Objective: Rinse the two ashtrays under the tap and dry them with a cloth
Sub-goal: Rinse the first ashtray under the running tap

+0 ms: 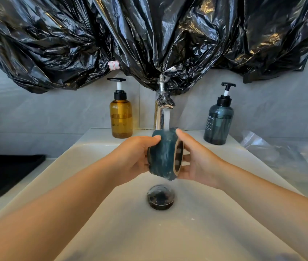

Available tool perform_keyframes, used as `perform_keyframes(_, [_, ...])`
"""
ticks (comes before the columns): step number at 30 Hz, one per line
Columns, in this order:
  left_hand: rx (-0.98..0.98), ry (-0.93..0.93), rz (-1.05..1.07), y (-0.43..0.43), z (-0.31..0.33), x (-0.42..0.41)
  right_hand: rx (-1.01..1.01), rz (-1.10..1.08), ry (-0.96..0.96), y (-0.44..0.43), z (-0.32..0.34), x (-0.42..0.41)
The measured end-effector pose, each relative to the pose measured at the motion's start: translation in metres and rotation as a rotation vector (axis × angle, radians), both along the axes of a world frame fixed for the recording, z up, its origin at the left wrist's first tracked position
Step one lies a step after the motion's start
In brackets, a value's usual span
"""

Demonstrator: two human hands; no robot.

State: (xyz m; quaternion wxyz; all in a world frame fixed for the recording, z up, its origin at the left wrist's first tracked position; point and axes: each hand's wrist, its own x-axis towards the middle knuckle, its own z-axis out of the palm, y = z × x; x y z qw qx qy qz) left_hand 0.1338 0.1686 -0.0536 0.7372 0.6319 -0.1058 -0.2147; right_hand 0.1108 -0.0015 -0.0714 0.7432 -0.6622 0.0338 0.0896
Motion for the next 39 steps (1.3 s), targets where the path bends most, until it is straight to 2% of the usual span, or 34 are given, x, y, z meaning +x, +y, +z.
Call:
perform_keyframes(2, [0.009,0.036,0.016,0.0003,-0.0012,0.0018,-0.123,0.000,-0.101,0.0007,-0.0004,-0.0002])
perform_keyframes(4, [-0.004,0.063,0.033,0.0008,-0.0022,0.0035,-0.139,-0.002,-0.122,0.0027,-0.0024,-0.0006])
perform_keyframes(9, [-0.018,0.018,0.035,0.0011,-0.0031,0.0043,0.130,0.086,0.151,0.0015,-0.0059,-0.0004])
perform_keyframes(11, [0.002,-0.008,0.002,0.0000,-0.0029,0.0020,0.183,0.089,0.176,0.0008,-0.0053,-0.0012])
perform_keyframes(13, [-0.002,-0.011,-0.017,-0.0007,-0.0012,0.0005,0.130,0.048,0.114,0.0012,-0.0033,-0.0014])
perform_keyframes(16, [-0.021,0.019,0.010,0.0007,-0.0002,0.0017,-0.122,-0.016,-0.083,0.0032,-0.0010,-0.0004])
perform_keyframes(18, [-0.043,0.047,0.038,0.0017,-0.0011,0.0030,-0.190,-0.042,-0.162,0.0043,-0.0006,-0.0004])
perform_keyframes(20, [-0.057,0.056,0.068,0.0019,-0.0023,0.0038,-0.128,-0.018,-0.128,0.0055,-0.0026,0.0001])
perform_keyframes(24, [-0.046,0.023,0.103,0.0001,-0.0024,0.0028,0.130,0.067,0.162,0.0034,-0.0067,0.0007])
perform_keyframes(26, [-0.041,0.013,0.084,-0.0014,-0.0013,0.0015,0.171,0.068,0.172,0.0012,-0.0068,0.0015])
perform_keyframes(28, [-0.047,0.016,0.072,-0.0014,0.0005,0.0006,0.107,0.031,0.103,0.0005,-0.0046,0.0010])
perform_keyframes(32, [-0.048,0.050,0.078,0.0010,0.0014,0.0008,-0.280,-0.074,-0.203,0.0040,-0.0005,-0.0009])
perform_keyframes(34, [-0.064,0.074,0.102,0.0019,0.0014,0.0006,-0.310,-0.094,-0.270,0.0053,-0.0008,-0.0017])
perform_keyframes(36, [-0.085,0.071,0.118,0.0015,0.0018,-0.0001,-0.209,-0.026,-0.158,0.0049,-0.0037,-0.0004])
perform_keyframes(39, [-0.087,0.035,0.131,0.0000,0.0012,-0.0004,0.039,0.090,0.154,0.0053,-0.0074,-0.0012])
